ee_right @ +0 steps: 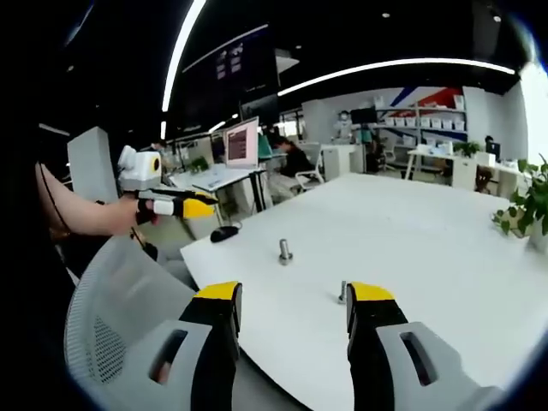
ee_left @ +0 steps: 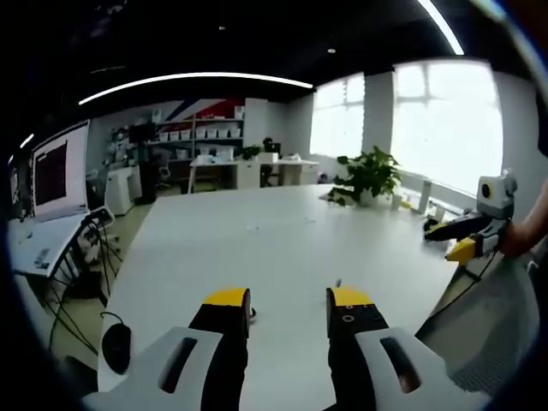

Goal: Place the washer onto the threaded stud by aligning its center hole with the stud, sliding it down to the base, and recovering from edge contact or off-axis alignment until the washer reaches the visible bottom stop.

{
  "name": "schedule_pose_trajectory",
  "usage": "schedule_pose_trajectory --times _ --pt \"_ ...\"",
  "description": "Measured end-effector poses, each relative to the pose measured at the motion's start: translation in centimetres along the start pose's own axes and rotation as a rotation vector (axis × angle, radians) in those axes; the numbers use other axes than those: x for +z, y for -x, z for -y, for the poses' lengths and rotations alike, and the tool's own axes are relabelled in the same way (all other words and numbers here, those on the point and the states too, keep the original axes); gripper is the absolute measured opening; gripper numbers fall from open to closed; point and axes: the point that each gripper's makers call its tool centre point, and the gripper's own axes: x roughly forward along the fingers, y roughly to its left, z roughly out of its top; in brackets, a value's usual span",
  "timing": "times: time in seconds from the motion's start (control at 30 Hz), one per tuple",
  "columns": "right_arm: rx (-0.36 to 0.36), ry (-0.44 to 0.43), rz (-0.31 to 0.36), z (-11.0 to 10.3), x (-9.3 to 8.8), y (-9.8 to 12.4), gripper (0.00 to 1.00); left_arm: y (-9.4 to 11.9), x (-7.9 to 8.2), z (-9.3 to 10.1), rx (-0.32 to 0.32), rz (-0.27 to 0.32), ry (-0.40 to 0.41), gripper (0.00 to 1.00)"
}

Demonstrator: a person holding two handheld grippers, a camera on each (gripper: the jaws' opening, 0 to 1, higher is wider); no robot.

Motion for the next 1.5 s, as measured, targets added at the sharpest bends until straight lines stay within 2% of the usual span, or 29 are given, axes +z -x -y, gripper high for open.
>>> schedule_pose_trajectory --times 0.07,0.2,0.4,0.5,0.53,0.63,0.73,0.8,0.87,0.93,1.03,1.2,1.5 --pt "-0.002 0.017 -0.021 -0.2 -0.5 -0.2 0.51 0.2 0.0 -0.2 0.008 0.006 0.007 0.34" --pt "-0.027 0.068 -0.042 0.2 -0.8 -0.4 0.51 0.0 0.1 0.1 -0.016 0.011 0.023 0.34" --pt "-0.049 0.105 -0.096 0.3 -1.8 -0.4 0.52 -0.5 -0.8 1.7 -0.065 -0.03 -0.012 0.34" --pt "-0.061 0.115 -0.078 0.4 -1.3 -0.2 0.53 -0.7 -1.2 2.2 -0.078 -0.052 -0.039 0.33" --pt "-0.061 0.097 -0.062 0.5 -1.0 -0.1 0.53 -0.8 -1.6 2.1 -0.075 -0.075 -0.058 0.33" --pt "-0.124 0.08 -0.051 1.6 -0.7 0.3 0.54 -0.6 -1.2 2.4 -0.103 -0.05 -0.024 0.32" --pt "-0.146 0.081 -0.043 2.0 -0.5 0.5 0.55 -0.6 -1.7 1.8 -0.082 -0.071 -0.011 0.31" --pt "-0.125 0.066 -0.051 1.6 -0.7 0.3 0.55 -0.7 -1.6 1.6 -0.08 -0.07 0.005 0.32" --pt "-0.115 0.097 -0.064 1.2 -0.9 0.1 0.55 -0.6 -1.5 1.8 -0.08 -0.061 0.012 0.32" --pt "-0.114 0.097 -0.062 1.1 -0.9 0.1 0.55 -0.8 -2.2 2.1 -0.093 -0.095 -0.006 0.32" --pt "-0.141 0.071 -0.05 1.8 -0.8 0.5 0.55 -0.8 -2.4 2.6 -0.102 -0.105 -0.029 0.32" --pt "-0.188 0.019 -0.042 2.7 -0.7 0.8 0.55 -0.7 -2.4 2.8 -0.115 -0.104 -0.016 0.31" --pt "-0.212 0.031 -0.04 3.0 -0.4 1.0 0.54 -0.9 -2.5 3.8 -0.153 -0.115 -0.041 0.31"
